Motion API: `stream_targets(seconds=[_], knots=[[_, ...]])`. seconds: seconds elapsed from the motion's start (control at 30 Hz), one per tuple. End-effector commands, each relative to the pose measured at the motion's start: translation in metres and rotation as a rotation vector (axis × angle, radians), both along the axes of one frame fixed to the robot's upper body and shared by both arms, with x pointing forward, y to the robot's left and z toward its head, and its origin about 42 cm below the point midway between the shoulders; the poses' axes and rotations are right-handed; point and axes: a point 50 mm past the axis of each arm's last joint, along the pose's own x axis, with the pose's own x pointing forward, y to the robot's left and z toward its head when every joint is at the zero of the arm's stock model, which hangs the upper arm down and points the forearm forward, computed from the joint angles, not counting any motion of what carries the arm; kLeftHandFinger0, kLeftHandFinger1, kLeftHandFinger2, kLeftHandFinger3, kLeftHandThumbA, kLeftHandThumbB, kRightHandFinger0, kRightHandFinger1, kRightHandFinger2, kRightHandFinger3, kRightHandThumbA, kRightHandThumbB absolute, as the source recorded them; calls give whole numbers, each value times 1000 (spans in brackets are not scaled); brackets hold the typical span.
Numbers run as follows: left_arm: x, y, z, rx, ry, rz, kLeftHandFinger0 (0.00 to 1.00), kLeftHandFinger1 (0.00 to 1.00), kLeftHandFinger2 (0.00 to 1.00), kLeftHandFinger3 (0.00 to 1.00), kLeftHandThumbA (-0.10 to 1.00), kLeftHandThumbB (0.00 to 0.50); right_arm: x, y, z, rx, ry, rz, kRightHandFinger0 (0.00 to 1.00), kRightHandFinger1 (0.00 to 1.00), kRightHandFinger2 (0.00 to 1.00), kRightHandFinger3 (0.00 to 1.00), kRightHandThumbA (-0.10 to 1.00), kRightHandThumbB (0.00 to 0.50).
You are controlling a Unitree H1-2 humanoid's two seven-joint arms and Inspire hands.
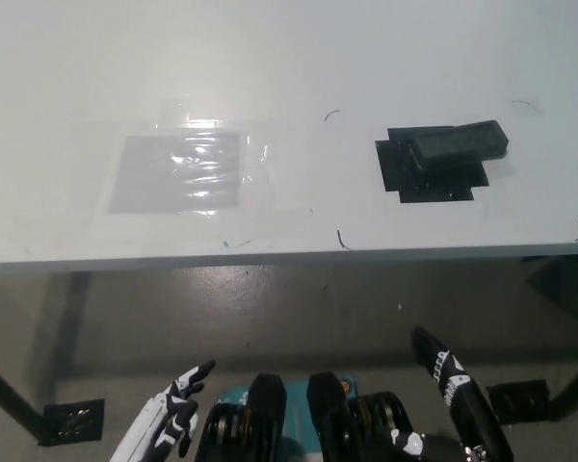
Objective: A whiteboard eraser is kept on the black marked spot on the table infront of the robot and the robot uses its right hand to swipe it back and forth on the table twice to clean it
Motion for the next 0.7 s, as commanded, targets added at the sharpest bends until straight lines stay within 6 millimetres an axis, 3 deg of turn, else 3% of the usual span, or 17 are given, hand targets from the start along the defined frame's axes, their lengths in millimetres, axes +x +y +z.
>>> stream_targets(seconds=[0.0,0.07,0.1,0.13,0.2,0.23,0.3,0.33,0.37,0.4,0.43,0.47,0.5,0.57,0.6,0.63,0.67], knots=[[6,3,9,5,-8,-42,1000,1000,1000,1000,976,500,3,1,12,20,-87,16,1000,1000,1000,1000,1000,310],[7,4,11,16,3,-57,1000,1000,1000,1000,873,500,3,1,11,12,-93,19,1000,1000,1000,1000,1000,307],[7,4,13,26,18,-63,1000,1000,1000,1000,707,500,3,0,11,8,-93,18,1000,1000,1000,1000,1000,317],[7,4,14,31,29,-65,1000,1000,1000,1000,465,500,3,0,11,6,-92,16,1000,1000,1000,1000,1000,319],[9,3,19,40,36,-87,1000,1000,1000,1000,171,500,3,0,11,-6,-99,14,1000,1000,1000,1000,1000,326],[9,2,20,47,34,-100,1000,1000,1000,1000,112,500,3,1,11,-9,-97,12,1000,1000,1000,1000,1000,336],[10,1,23,60,40,-116,1000,1000,1000,1000,210,500,3,1,12,-8,-100,11,1000,1000,1000,1000,1000,334],[10,2,24,42,60,-119,1000,1000,1000,1000,406,500,4,1,12,-6,-106,13,1000,1000,1000,1000,1000,322],[11,1,24,26,64,-119,1000,1000,1000,675,590,494,4,1,12,-6,-109,13,1000,1000,1000,1000,1000,312],[13,2,24,-2,54,-113,1000,1000,1000,458,696,444,4,1,12,-5,-104,9,1000,1000,1000,1000,1000,321],[14,3,23,-17,50,-113,1000,1000,1000,204,791,433,5,1,12,-4,-102,7,1000,1000,1000,1000,1000,330],[15,4,23,-24,50,-117,1000,1000,1000,138,854,408,5,1,13,-4,-101,6,1000,1000,1000,1000,1000,332],[17,6,24,-30,59,-118,1000,1000,1000,206,922,370,5,1,13,0,-99,4,1000,1000,1000,1000,1000,330],[18,6,24,-60,83,-121,1000,1000,1000,546,898,330,5,1,13,5,-100,6,1000,1000,1000,1000,1000,325],[19,6,24,-77,95,-124,1000,1000,1000,640,896,319,5,1,14,5,-102,7,1000,1000,1000,1000,1000,324],[19,5,23,-100,117,-116,1000,1000,1000,945,904,366,5,1,14,1,-104,8,1000,1000,1000,1000,1000,322],[19,5,23,-100,117,-116,1000,1000,1000,945,904,366,5,1,14,1,-104,8,1000,1000,1000,1000,1000,322]])
